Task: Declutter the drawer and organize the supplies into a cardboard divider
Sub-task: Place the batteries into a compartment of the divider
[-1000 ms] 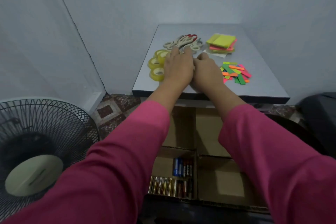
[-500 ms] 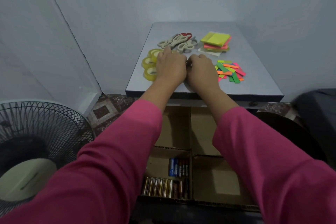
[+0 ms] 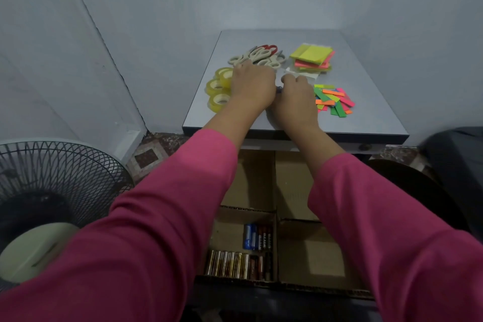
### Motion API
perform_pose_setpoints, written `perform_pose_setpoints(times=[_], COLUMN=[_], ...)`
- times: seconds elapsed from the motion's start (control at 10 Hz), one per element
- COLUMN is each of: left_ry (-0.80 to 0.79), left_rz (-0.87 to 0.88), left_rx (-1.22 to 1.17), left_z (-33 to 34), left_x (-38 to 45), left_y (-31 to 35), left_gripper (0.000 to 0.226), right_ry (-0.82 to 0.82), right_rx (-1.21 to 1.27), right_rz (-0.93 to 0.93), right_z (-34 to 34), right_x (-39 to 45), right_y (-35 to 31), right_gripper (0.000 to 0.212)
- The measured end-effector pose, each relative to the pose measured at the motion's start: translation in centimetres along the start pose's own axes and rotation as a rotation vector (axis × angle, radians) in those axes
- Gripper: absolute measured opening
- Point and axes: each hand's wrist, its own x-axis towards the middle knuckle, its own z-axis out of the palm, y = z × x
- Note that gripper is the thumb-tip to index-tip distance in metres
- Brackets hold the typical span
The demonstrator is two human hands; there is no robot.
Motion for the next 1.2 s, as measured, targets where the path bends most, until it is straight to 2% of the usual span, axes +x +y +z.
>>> perform_pose_setpoints(times=[0.1, 0.2, 0.3, 0.4, 0.5, 0.6, 0.7, 0.8, 0.9, 1.0, 1.1, 1.2], left_ry=[-0.037, -0.05, -0.021, 0.043, 0.023, -0.057, -0.171, -0.415, -0.665, -0.734, -0.77, -0.697], left_rz=[-0.004, -0.009, -0.016, -0.076, -0.152, -0.196, -0.242, -0.317, -0.358, -0.302, -0.299, -0.285], left_rx=[0.027, 0.04, 0.021, -0.134, -0.373, -0.697, -0.884, -0.953, -0.83, -0.532, -0.369, -0.298], left_z=[-0.2, -0.2, -0.6, -1.7, -3.5, -4.8, -5.1, -4.0, -0.7, 3.3, 6.6, 7.0], left_x=[0.5, 0.5, -0.1, -1.4, -4.5, -9.4, -14.6, -18.8, -21.3, -22.7, -23.2, -23.8], left_y=[0.4, 0.6, 0.7, 0.3, -0.4, -1.1, -1.9, -2.1, -1.5, -1.1, -1.1, -0.6], left_gripper=[0.014, 0.013, 0.006, 0.01, 0.025, 0.026, 0.022, 0.019, 0.014, 0.004, 0.014, 0.021], right_ry=[0.02, 0.046, 0.095, 0.137, 0.18, 0.247, 0.278, 0.176, -0.025, -0.098, -0.129, -0.148], right_rx=[-0.004, -0.007, 0.024, 0.056, 0.168, 0.324, 0.497, 0.651, 0.726, 0.738, 0.775, 0.792], right_rz=[0.012, 0.023, 0.046, 0.07, 0.029, -0.179, -0.262, -0.13, 0.075, 0.175, 0.251, 0.282], right_z=[-0.1, 0.2, 0.7, 1.1, 0.9, 0.0, -0.4, -0.3, 0.5, 1.3, 1.3, 1.3], right_x=[-0.1, -0.2, 0.1, 0.3, 0.0, -1.3, -4.9, -10.0, -13.6, -15.4, -16.4, -16.7], right_y=[0.0, 0.2, 0.5, 0.5, 0.3, 0.0, -0.6, -0.8, -0.1, 1.1, 1.6, 1.8], right_gripper=[0.021, 0.02, 0.026, 0.028, 0.029, 0.034, 0.036, 0.035, 0.037, 0.036, 0.036, 0.037])
